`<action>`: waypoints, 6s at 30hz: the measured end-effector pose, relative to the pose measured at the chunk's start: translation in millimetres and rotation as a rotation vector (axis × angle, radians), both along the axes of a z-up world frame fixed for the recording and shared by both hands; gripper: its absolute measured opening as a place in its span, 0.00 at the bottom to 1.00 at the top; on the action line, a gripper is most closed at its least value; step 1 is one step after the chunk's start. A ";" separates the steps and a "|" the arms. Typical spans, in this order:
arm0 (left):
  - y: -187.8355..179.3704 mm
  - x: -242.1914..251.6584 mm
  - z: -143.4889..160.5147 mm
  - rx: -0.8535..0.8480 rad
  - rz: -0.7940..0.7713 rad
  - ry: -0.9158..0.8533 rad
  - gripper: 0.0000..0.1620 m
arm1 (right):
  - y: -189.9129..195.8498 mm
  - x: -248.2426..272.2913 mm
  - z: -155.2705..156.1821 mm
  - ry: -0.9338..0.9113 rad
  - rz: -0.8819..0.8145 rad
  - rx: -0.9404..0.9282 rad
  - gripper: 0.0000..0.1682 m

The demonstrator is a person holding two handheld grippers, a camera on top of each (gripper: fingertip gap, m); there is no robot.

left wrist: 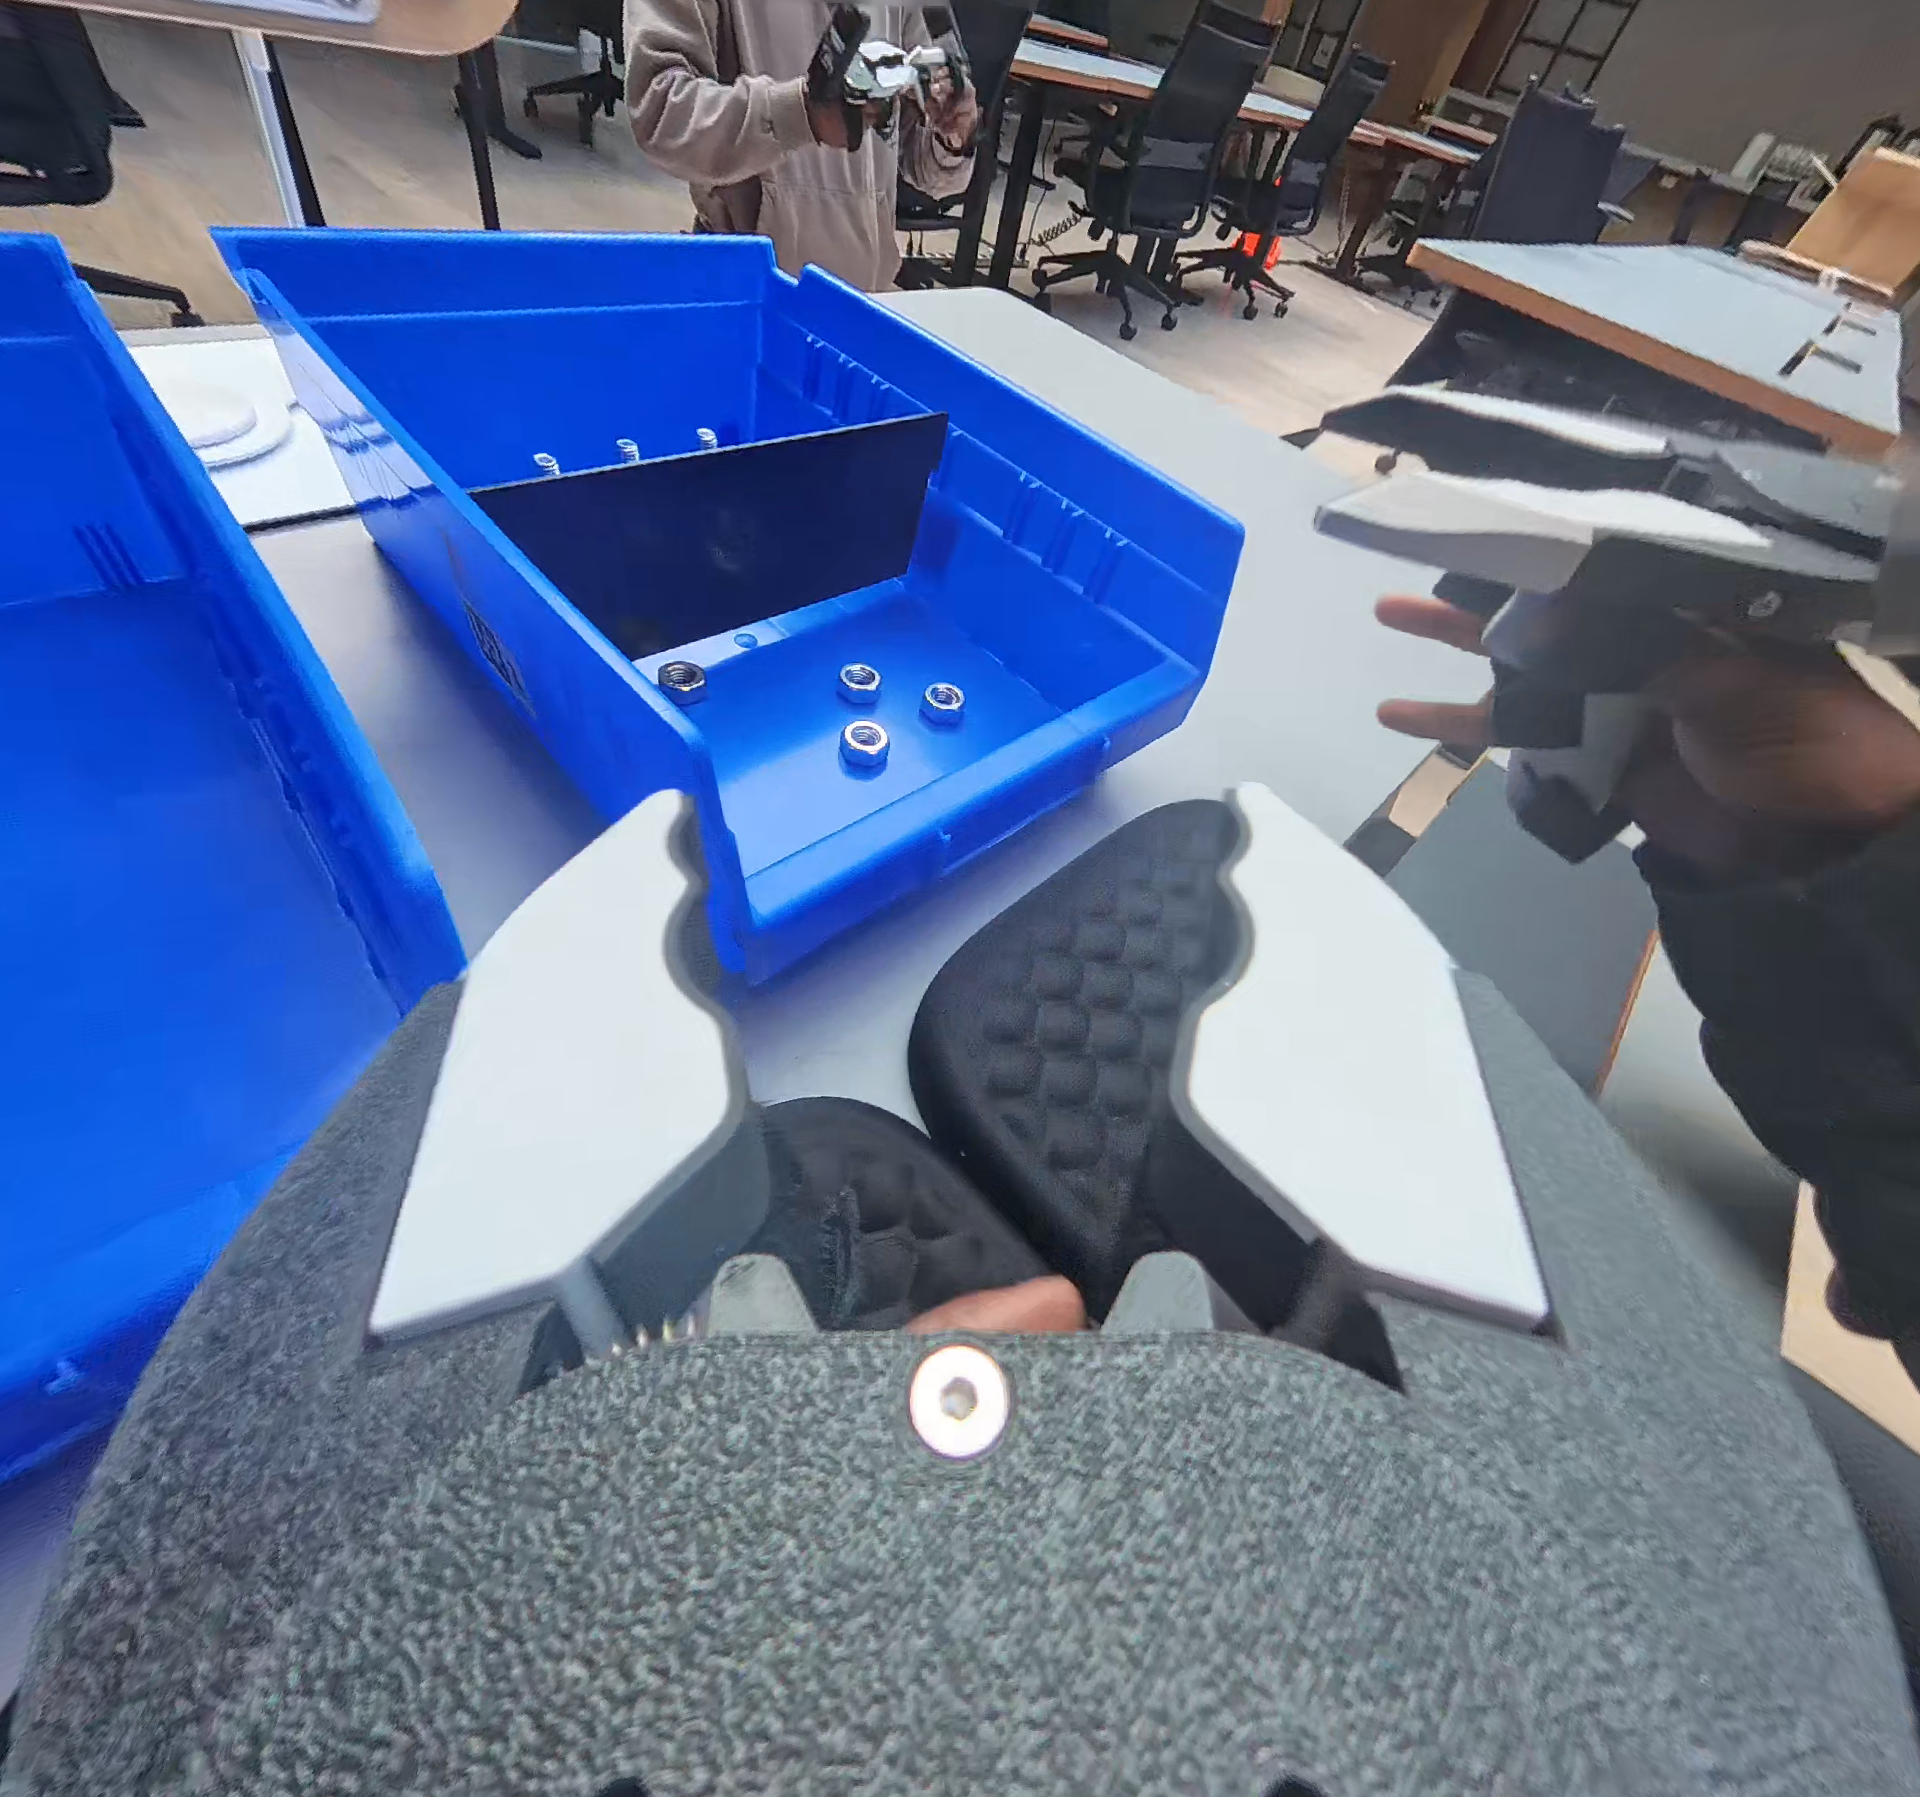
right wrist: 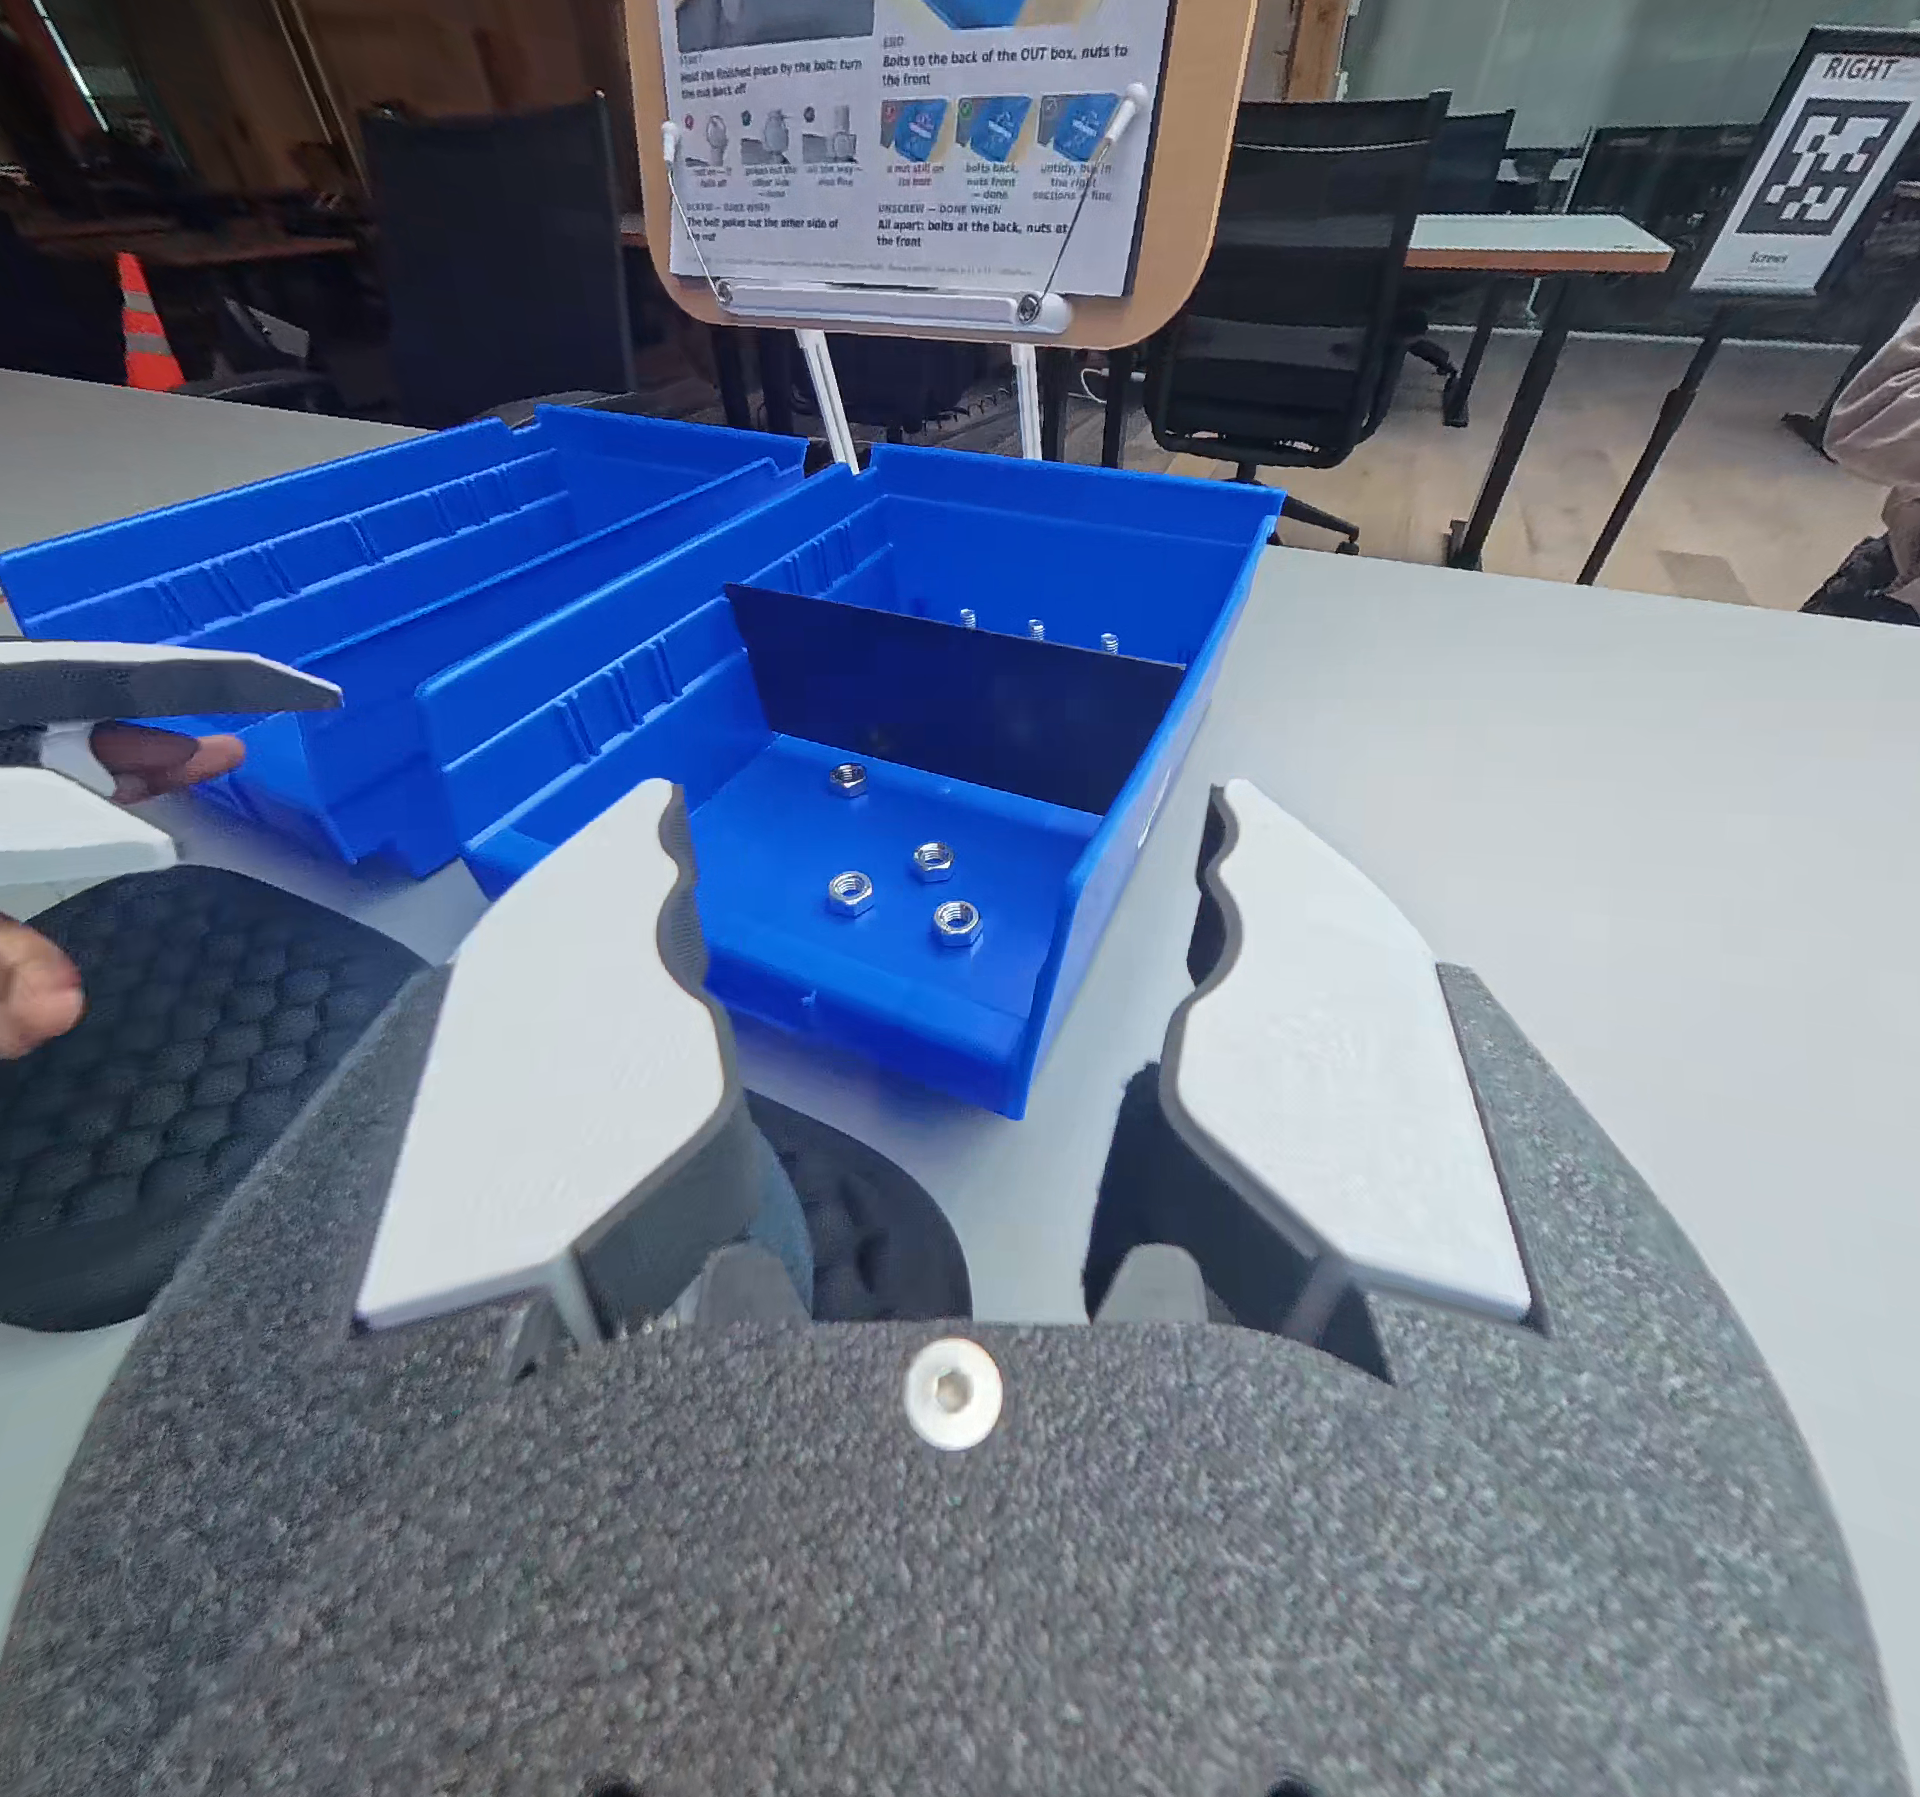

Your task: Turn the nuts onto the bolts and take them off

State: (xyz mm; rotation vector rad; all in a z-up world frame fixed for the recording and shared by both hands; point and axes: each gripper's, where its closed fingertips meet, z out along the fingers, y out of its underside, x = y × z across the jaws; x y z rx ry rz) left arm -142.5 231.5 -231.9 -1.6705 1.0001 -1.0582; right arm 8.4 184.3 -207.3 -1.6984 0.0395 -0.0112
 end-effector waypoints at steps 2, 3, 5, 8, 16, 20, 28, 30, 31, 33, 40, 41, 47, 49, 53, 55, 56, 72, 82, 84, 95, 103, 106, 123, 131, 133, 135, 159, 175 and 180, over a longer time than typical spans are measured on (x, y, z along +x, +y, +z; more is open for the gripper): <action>-2.2 -1.8 8.7 -0.025 0.037 -0.054 0.74 | -4.8 1.7 -3.7 0.007 -0.010 -0.007 0.57; -5.1 -2.7 12.3 -0.011 0.038 -0.065 0.73 | -5.9 2.4 -4.5 0.016 -0.012 -0.008 0.57; -1.9 -6.2 13.8 0.051 0.095 -0.033 0.65 | -5.0 4.2 -6.0 0.034 -0.016 -0.015 0.55; 11.9 -4.8 3.3 0.148 0.177 0.072 0.43 | 2.0 9.2 -15.9 0.052 -0.043 -0.057 0.49; 57.3 8.1 -39.7 0.043 0.355 0.197 0.32 | 25.4 31.5 -48.1 0.019 -0.144 -0.225 0.42; 66.7 18.4 -58.6 0.029 0.373 0.279 0.28 | 39.3 35.7 -62.7 -0.009 -0.156 -0.300 0.39; 84.2 20.2 -62.4 0.203 0.461 0.419 0.06 | 55.7 48.8 -85.6 -0.166 -0.218 -0.460 0.06; 82.1 21.5 -60.8 0.285 0.470 0.454 0.06 | 54.6 51.7 -84.4 -0.160 -0.244 -0.451 0.04; 81.3 21.7 -58.5 0.319 0.477 0.452 0.06 | 52.9 51.9 -82.9 -0.140 -0.243 -0.433 0.03; 77.2 24.9 -47.4 0.358 0.466 0.401 0.06 | 46.9 52.4 -76.2 -0.130 -0.257 -0.399 0.02; 61.9 20.9 8.0 0.480 0.470 0.282 0.06 | 25.1 42.3 -19.8 -0.148 -0.314 -0.263 0.02; 60.2 16.3 19.0 0.487 0.476 0.264 0.06 | 24.7 37.2 -7.8 -0.157 -0.312 -0.250 0.02; 62.9 -46.0 73.2 0.530 0.557 0.231 0.06 | 47.2 -23.0 47.9 -0.186 -0.223 -0.187 0.02; 68.2 -78.7 84.5 0.541 0.605 0.237 0.06 | 63.0 -54.0 56.0 -0.184 -0.169 -0.176 0.02; 81.0 -156.4 94.7 0.551 0.711 0.269 0.06 | 97.9 -128.8 62.9 -0.176 -0.048 -0.149 0.02; 86.2 -199.1 97.5 0.555 0.775 0.290 0.06 | 115.2 -170.1 62.5 -0.169 0.016 -0.137 0.02; 88.1 -220.5 98.6 0.559 0.807 0.304 0.06 | 123.6 -191.1 61.9 -0.163 0.050 -0.133 0.02; 96.1 -460.6 34.8 0.433 1.174 0.431 0.07 | 196.2 -431.1 -17.7 -0.140 0.409 -0.202 0.02; 109.6 -478.5 -32.1 0.310 1.177 0.416 0.06 | 205.2 -443.3 -72.0 -0.196 0.390 -0.276 0.02; 110.9 -477.6 -37.4 0.303 1.172 0.414 0.06 | 206.3 -442.6 -77.0 -0.193 0.389 -0.282 0.02; 100.9 -490.2 -36.4 0.212 1.089 0.356 0.29 | 194.6 -443.4 -49.4 -0.268 0.411 -0.070 0.23; 98.8 -398.6 45.3 0.322 0.796 0.248 0.37 | 148.5 -352.0 11.9 -0.163 0.270 0.090 0.37; 116.7 -335.4 59.5 0.355 0.632 0.252 0.38 | 136.7 -280.7 15.4 -0.184 0.108 0.064 0.37; 221.3 -209.2 -47.9 0.263 0.321 0.988 0.15 | 163.7 -195.4 -87.6 -0.179 0.067 -0.488 0.15; 185.5 -153.3 -37.6 0.210 0.241 0.857 0.14 | 137.7 -132.0 -77.3 -0.310 -0.039 -0.512 0.08; 177.2 -129.9 -36.0 0.212 0.214 0.818 0.14 | 126.2 -111.6 -74.3 -0.278 -0.058 -0.511 0.08; 169.5 -106.5 -39.2 0.230 0.180 0.827 0.15 | 113.8 -89.3 -73.1 -0.280 -0.096 -0.517 0.08; 58.7 143.3 -45.9 0.454 -0.201 0.751 0.15 | -44.8 114.8 -79.2 -0.120 -0.503 -0.517 0.07; 67.1 59.3 50.1 0.410 -0.031 0.299 0.33 | -63.1 92.6 -4.0 -0.079 -0.472 -0.163 0.45; 82.4 -11.4 73.4 0.400 0.086 0.226 0.32 | -40.9 53.1 25.4 -0.093 -0.346 -0.088 0.46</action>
